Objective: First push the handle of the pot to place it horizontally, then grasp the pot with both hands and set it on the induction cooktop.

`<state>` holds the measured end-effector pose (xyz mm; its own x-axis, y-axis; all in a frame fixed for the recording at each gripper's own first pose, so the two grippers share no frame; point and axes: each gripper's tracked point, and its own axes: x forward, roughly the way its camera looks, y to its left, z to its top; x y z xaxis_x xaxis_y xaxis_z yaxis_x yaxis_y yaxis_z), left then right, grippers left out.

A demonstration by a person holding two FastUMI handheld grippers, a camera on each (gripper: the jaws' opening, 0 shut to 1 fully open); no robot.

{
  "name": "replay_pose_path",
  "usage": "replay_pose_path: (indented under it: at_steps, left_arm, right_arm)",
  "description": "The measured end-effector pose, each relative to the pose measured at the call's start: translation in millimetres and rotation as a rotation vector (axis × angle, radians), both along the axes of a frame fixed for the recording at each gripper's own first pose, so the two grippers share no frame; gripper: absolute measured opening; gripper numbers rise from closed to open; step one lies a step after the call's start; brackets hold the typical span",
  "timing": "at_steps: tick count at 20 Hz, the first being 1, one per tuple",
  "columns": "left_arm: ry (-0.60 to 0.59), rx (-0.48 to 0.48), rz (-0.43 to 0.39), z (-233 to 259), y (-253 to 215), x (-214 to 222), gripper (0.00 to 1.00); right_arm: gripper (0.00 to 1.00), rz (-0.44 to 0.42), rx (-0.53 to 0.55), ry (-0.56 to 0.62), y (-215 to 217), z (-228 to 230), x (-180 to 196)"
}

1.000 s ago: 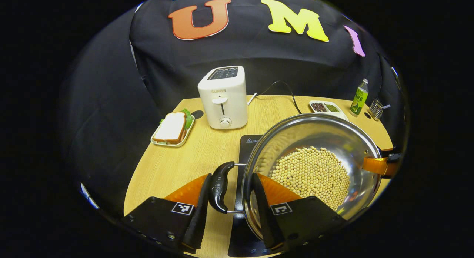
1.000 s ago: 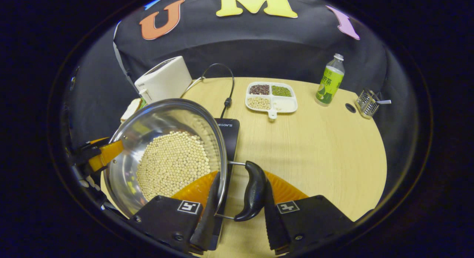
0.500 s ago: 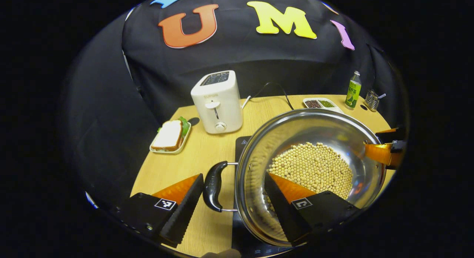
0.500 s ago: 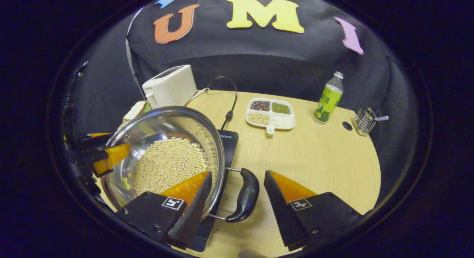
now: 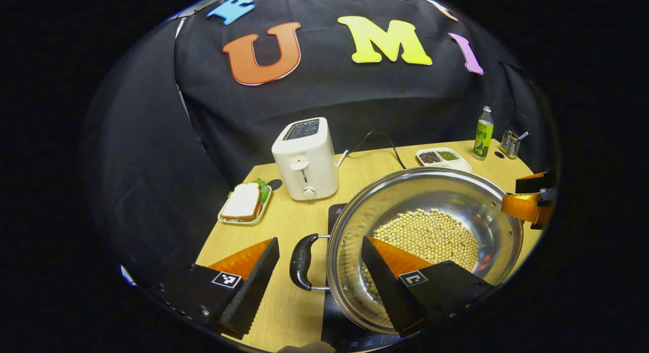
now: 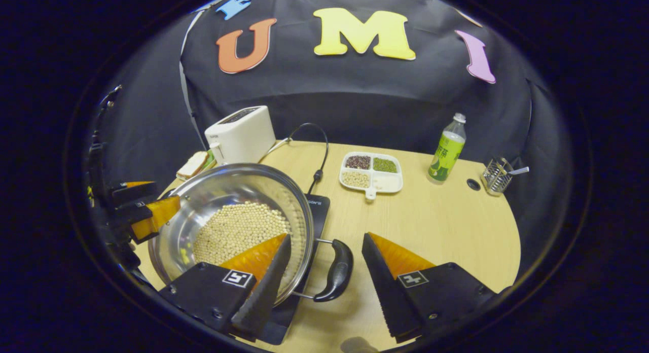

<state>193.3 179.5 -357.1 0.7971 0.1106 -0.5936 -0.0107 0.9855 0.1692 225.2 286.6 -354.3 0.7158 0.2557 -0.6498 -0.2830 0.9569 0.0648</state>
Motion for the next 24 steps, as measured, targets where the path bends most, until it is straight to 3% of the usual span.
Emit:
replay_pose_path:
  at_steps: [5, 9, 13, 19, 24]
  left_arm:
    - [-0.149, -0.030, 0.052, 65.2, -6.8, -16.7, 0.97]
    - [-0.269, -0.037, 0.031, 130.6, -31.7, -44.8, 0.96]
    - [-0.356, -0.091, 0.014, 186.1, -80.7, -71.1, 0.96]
    - [-0.479, -0.129, -0.057, 272.9, -162.9, -102.6, 0.96]
    - [-0.541, -0.166, -0.098, 314.5, -232.6, -145.4, 0.96]
  right_arm:
    - [0.89, 0.022, 0.037, -0.124, -15.2, 61.1, -14.0]
    - [0.89, 0.013, 0.038, -0.245, -43.8, 126.1, -35.0]
    - [0.98, -0.016, 0.047, -0.359, -81.8, 190.6, -62.0]
    - [0.98, -0.105, 0.075, -0.461, -164.7, 258.4, -110.6]
    - [0.97, -0.160, 0.044, -0.533, -245.8, 288.0, -166.9]
